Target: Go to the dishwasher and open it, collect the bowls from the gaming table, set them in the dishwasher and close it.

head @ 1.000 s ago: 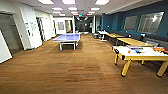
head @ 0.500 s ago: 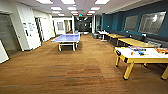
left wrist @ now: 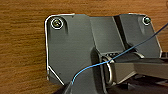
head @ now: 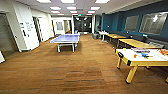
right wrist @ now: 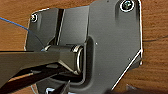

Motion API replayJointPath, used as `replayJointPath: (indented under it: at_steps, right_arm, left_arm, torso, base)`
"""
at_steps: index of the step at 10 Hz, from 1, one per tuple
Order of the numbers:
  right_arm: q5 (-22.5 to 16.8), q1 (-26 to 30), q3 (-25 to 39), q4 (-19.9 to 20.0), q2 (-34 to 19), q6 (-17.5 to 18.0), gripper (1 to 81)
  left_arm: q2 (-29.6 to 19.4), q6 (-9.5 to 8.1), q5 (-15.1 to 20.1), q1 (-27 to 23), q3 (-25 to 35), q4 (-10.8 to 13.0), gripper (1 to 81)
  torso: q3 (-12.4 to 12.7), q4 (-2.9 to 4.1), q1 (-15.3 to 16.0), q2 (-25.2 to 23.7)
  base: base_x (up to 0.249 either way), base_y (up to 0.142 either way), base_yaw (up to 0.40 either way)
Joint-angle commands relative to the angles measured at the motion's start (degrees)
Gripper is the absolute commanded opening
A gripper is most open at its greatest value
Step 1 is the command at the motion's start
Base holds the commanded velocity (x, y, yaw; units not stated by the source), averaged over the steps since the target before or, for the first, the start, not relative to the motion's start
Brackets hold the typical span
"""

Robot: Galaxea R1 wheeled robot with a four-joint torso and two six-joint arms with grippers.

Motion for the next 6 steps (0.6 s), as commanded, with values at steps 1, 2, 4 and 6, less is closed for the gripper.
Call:
replayJointPath:
  at_steps: [1,2,4,6]
  right_arm:
    - [-3.1,2.8,0.4,-0.5,0.0,-0.2,81.1]
    - [-3.1,2.8,0.4,-0.5,0.1,-0.2,81.1]
    - [-3.1,2.8,0.4,-0.5,0.2,-0.2,81.1]
    - [-3.1,2.8,0.4,-0.5,0.2,-0.2,81.1]
  left_arm:
    - [-0.4,0.09,2.5,-2.7,-0.3,-0.1,81.1]
    - [-0.3,0.09,2.5,-2.6,-0.3,-0.1,81.1]
    - [-0.4,0.01,2.5,-2.6,-0.2,-0.2,81.1]
    - [-0.3,0.09,2.5,-2.7,-0.2,-0.1,81.1]
  torso:
    - [0.0,0.0,0.0,0.0]
    - [0.0,0.0,0.0,0.0]
    - [0.0,0.0,0.0,0.0]
    - [0.0,0.0,0.0,0.0]
  base:
    - [0.268,0.0,0.0]
    - [0.268,0.0,0.0]
    - [0.269,0.0,0.0]
    - [0.269,0.0,0.0]
